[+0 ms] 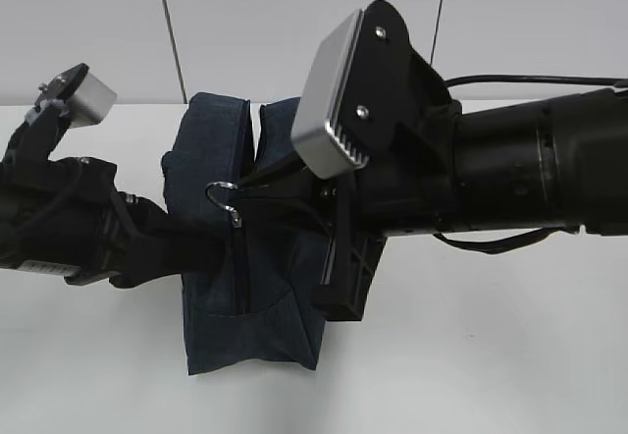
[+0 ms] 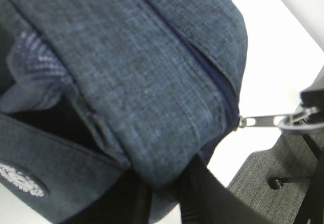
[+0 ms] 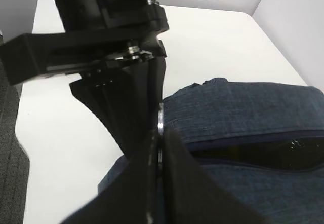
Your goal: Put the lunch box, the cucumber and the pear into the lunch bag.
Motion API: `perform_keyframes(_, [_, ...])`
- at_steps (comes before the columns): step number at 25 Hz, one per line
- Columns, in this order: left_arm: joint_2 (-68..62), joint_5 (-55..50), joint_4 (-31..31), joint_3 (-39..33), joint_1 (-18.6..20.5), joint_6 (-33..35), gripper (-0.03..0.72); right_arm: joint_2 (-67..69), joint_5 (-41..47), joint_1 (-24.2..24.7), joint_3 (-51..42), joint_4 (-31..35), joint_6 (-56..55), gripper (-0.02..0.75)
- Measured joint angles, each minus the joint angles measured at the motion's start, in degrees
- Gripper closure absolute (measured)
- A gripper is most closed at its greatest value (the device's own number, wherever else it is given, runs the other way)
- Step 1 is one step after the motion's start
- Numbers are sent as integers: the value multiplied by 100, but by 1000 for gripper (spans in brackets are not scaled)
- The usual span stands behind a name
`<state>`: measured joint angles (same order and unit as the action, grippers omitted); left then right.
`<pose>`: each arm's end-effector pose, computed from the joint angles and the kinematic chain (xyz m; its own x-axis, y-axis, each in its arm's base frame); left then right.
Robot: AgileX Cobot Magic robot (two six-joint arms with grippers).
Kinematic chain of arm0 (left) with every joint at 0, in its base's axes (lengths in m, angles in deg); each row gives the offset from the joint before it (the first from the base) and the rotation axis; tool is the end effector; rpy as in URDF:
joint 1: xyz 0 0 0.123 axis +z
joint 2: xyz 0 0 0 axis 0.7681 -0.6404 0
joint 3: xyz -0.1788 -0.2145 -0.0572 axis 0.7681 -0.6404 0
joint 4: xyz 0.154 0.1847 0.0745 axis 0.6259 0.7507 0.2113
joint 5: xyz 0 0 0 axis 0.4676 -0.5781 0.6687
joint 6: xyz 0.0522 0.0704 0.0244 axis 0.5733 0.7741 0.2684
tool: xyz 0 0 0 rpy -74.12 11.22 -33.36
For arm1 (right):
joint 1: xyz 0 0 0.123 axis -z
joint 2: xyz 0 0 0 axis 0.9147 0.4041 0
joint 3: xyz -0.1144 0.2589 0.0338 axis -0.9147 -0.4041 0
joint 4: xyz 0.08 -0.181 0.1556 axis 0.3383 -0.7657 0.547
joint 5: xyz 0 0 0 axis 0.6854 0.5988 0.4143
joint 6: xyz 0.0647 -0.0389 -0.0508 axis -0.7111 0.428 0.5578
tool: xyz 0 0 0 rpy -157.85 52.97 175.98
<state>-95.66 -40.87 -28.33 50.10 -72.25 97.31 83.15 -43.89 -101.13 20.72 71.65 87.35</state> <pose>0.2070 -0.1390 0.2324 -0.7226 0.2221 -0.6546 0.6137 0.6421 -0.4595 0.2212 0.2106 0.2745 0.1663 -0.4119 -0.8959 -0.9157 0.2725 -0.2953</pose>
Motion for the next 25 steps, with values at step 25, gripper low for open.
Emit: perform_keyframes(25, [55,-413,676,0,5,-261,676,258,-344,0,619,-105,176,738])
